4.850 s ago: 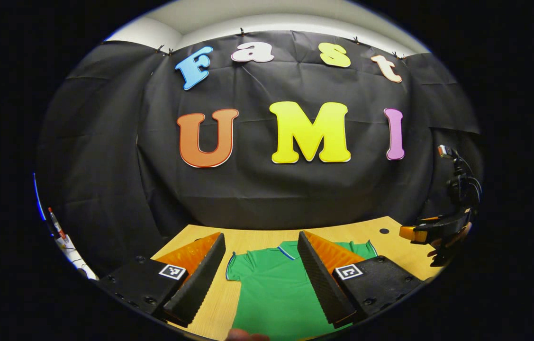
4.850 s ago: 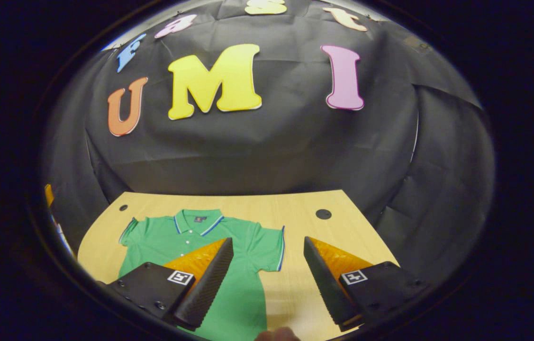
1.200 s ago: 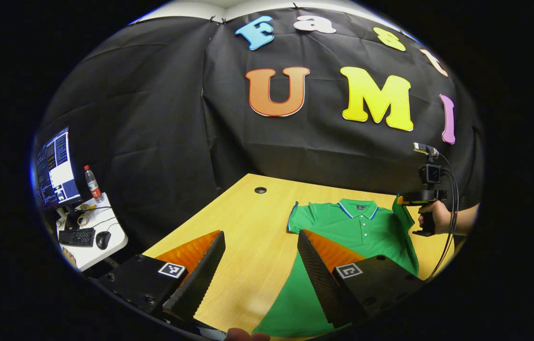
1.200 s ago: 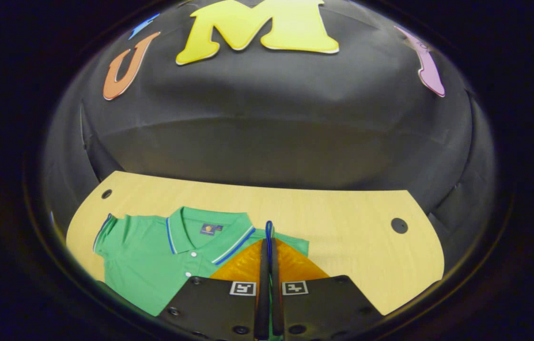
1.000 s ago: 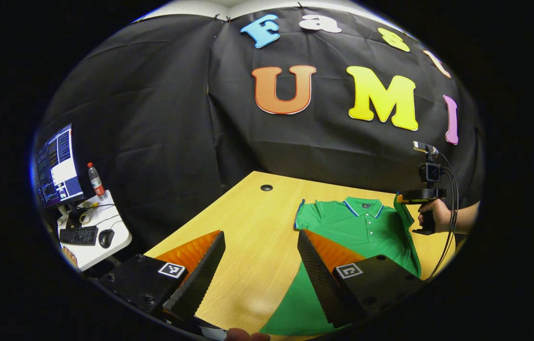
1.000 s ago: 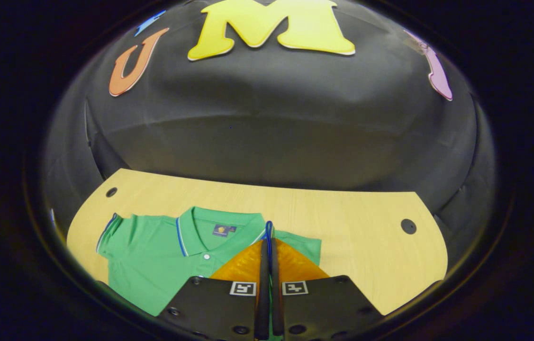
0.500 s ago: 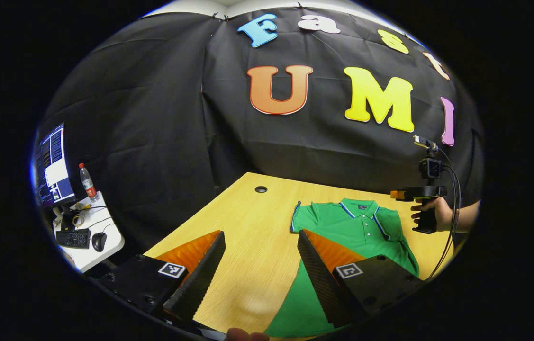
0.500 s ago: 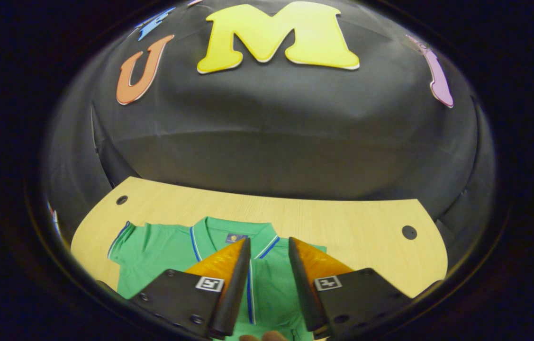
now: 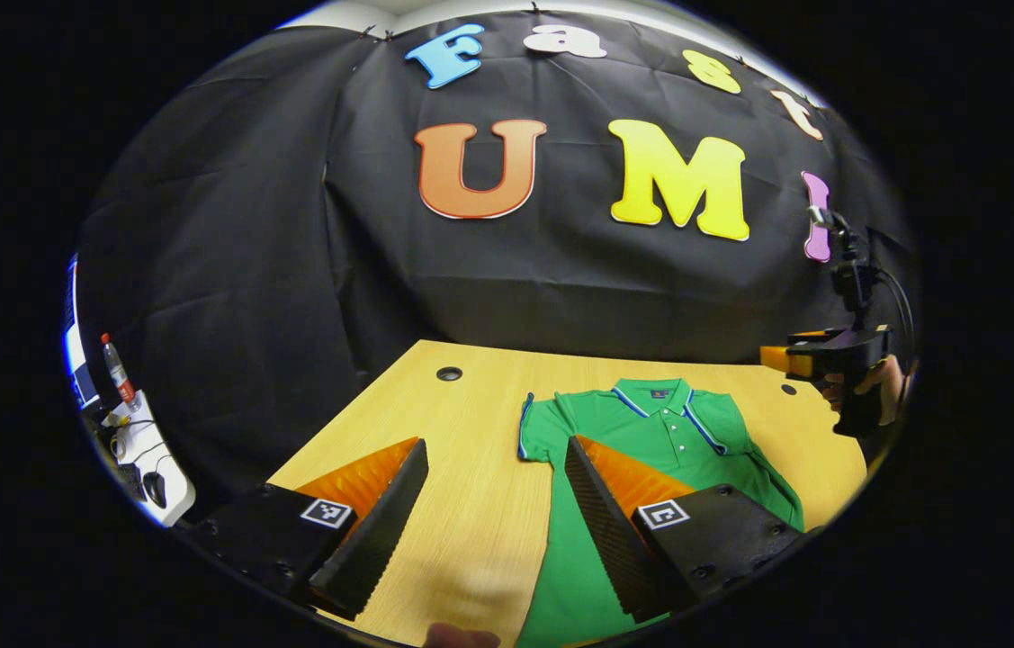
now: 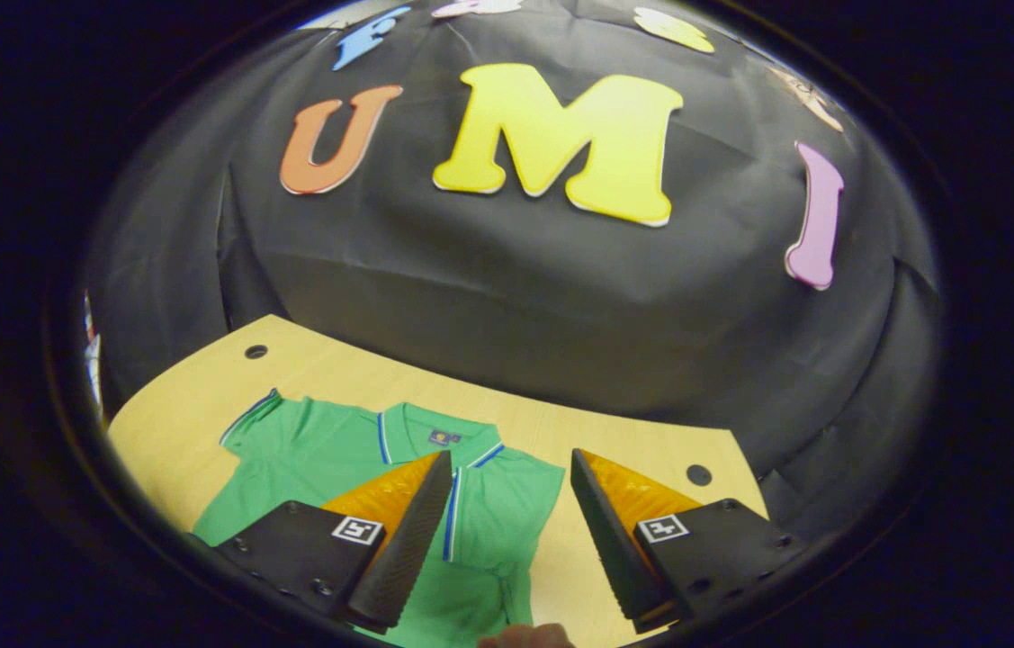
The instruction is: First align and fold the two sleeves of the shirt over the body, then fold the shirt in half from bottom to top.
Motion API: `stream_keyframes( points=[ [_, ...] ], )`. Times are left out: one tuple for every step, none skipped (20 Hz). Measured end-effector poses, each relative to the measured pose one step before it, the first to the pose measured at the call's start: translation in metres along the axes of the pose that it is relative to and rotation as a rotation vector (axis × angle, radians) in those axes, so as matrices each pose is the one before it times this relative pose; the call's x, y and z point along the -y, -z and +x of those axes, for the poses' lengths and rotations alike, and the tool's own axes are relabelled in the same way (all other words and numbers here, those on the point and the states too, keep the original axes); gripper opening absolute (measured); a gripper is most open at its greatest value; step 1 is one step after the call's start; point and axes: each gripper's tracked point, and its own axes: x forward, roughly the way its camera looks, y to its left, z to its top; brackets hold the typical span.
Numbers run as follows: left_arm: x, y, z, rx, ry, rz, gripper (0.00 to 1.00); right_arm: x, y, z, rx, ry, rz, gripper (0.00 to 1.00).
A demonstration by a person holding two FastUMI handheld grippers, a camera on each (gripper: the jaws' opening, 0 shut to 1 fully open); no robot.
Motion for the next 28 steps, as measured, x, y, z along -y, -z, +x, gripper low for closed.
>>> stream_keyframes(
  points=[
    [0.00295,-0.00102,0.00777,0.00494,0.01812,0.00418,0.99,0.00058,-0.00611,-0.01819,0.01674,-0.00099,-0.00787,0.93],
    [0.00367,-0.00092,0.00807,0.00213,0.01914,0.00598,0.99,0.00036,-0.00485,-0.0164,0.01266,0.00221,-0.00253,0.97],
    [0.00148,-0.00158,0.00804,0.0035,0.01604,0.0086,0.99,0.00313,-0.00184,-0.01567,0.01071,0.00463,-0.00089,0.99],
    [0.00315,0.00068,0.00913,0.00251,0.01402,0.00569,0.99,0.00391,-0.00285,-0.01432,0.00515,0.00698,0.00348,0.99],
    [0.00354,0.0002,0.00941,-0.00094,0.01852,0.00185,0.99,0.00452,-0.00169,-0.01365,0.00277,0.00889,0.00176,0.98],
    [0.00217,0.00092,0.00912,-0.00524,0.01411,0.00135,0.99,0.00621,-0.0006,-0.01382,-0.0003,0.01243,0.00713,0.99],
    [0.00197,0.00249,0.01026,-0.00384,0.01169,0.00352,0.99,0.00658,0.0003,-0.01313,-0.00156,0.00693,0.00715,0.99],
    [0.00263,0.00013,0.00941,-0.00019,0.01679,-0.00047,0.99,0.00567,0.00071,-0.01237,-0.00021,0.01039,0.00704,0.99],
    [0.00127,0.00209,0.01135,-0.00047,0.01191,-0.00267,0.99,0.0069,0.00129,-0.01027,-0.00265,0.0098,0.0054,0.99],
    [0.00023,0.00286,0.01093,-0.00499,0.00442,-0.00187,0.99,0.00404,0.00345,-0.01032,-0.00759,0.00164,0.0043,0.98],
    [0.0,0.00332,0.00985,-0.00994,0.00076,-0.00302,0.99,0.00427,0.00591,-0.00926,-0.01013,0.005,0.00108,0.96],
    [-0.00101,0.00423,0.00956,-0.00815,0.00291,-0.00223,0.99,0.00663,0.00338,-0.00668,-0.0039,0.01338,-0.0062,0.98],
    [-0.00064,0.00379,0.00791,-0.00732,0.003,0.00048,0.99,0.00671,0.00323,-0.00693,-0.00357,0.0099,-0.00351,0.98],
    [-0.00034,0.00452,0.00966,-0.00863,0.00227,0.00308,0.99,0.00476,0.00348,-0.0051,-0.00411,0.01027,0.0043,0.99],
    [0.00027,0.00469,0.01088,-0.01162,0.00876,0.00347,0.99,0.00446,0.00388,-0.00401,-0.00098,0.00932,0.00838,0.99],
    [-0.00157,0.00678,0.0086,-0.02158,0.00081,0.00341,0.99,0.00532,0.00305,-0.00265,-0.0023,0.01226,0.00736,0.99],
    [-0.00466,0.00524,0.00821,-0.01638,-0.00677,0.00754,0.99,0.00504,0.00674,-0.00137,-0.01103,0.004,0.01279,0.99],
    [-0.00278,0.00489,0.00815,-0.01411,-0.00176,0.00798,0.99,0.0016,0.00751,-0.00138,-0.01933,-0.00597,0.01967,0.98],
    [-0.003,0.00315,0.00834,-0.00943,-0.00051,0.0044,0.99,0.0023,0.0089,-0.00191,-0.02028,-0.00439,0.01637,0.98],
    [-0.00313,0.0032,0.00751,-0.01277,0.00326,0.00303,0.98,0.00252,0.00603,-0.00123,-0.01525,-0.00037,0.0084,0.99],
    [-0.00194,0.00294,0.00672,-0.01074,0.00655,-0.00467,0.98,0.0051,0.00476,-0.00075,-0.00979,0.00418,0.00052,0.99],
    [-0.00343,0.00153,0.0029,-0.00517,0.00836,-0.0173,0.99,0.00379,0.0033,-0.00032,-0.00755,0.00719,-0.00382,0.99],
    [-0.00118,0.00266,0.00529,-0.01473,0.0055,-0.01967,0.99,0.00338,0.00374,0.00022,-0.00727,0.00773,-0.00067,0.99],
    [-0.00307,0.00403,0.00706,-0.01116,-0.00122,-0.01127,0.98,0.00224,0.00247,0.00004,-0.00707,0.00624,0.00313,0.99],
    [-0.00439,0.00273,0.00631,-0.0095,-0.00675,-0.00135,0.98,0.00205,0.0028,0.00041,-0.00611,0.00716,0.00425,0.99],
    [-0.00253,0.0032,0.00641,-0.01196,-0.004,0.00936,0.98,0.00106,0.00228,-0.00005,-0.0069,0.00364,0.00417,0.99],
    [-0.00119,0.00184,0.00519,-0.0096,0.00266,0.0127,0.98,0.00112,0.00248,0.00068,-0.00636,0.00272,0.00352,0.99],
    [-0.00044,0.00176,0.00471,-0.0055,0.00313,0.00903,0.98,0.00014,0.00222,0.0008,-0.00888,0.00022,0.0043,0.99]
  ],
)
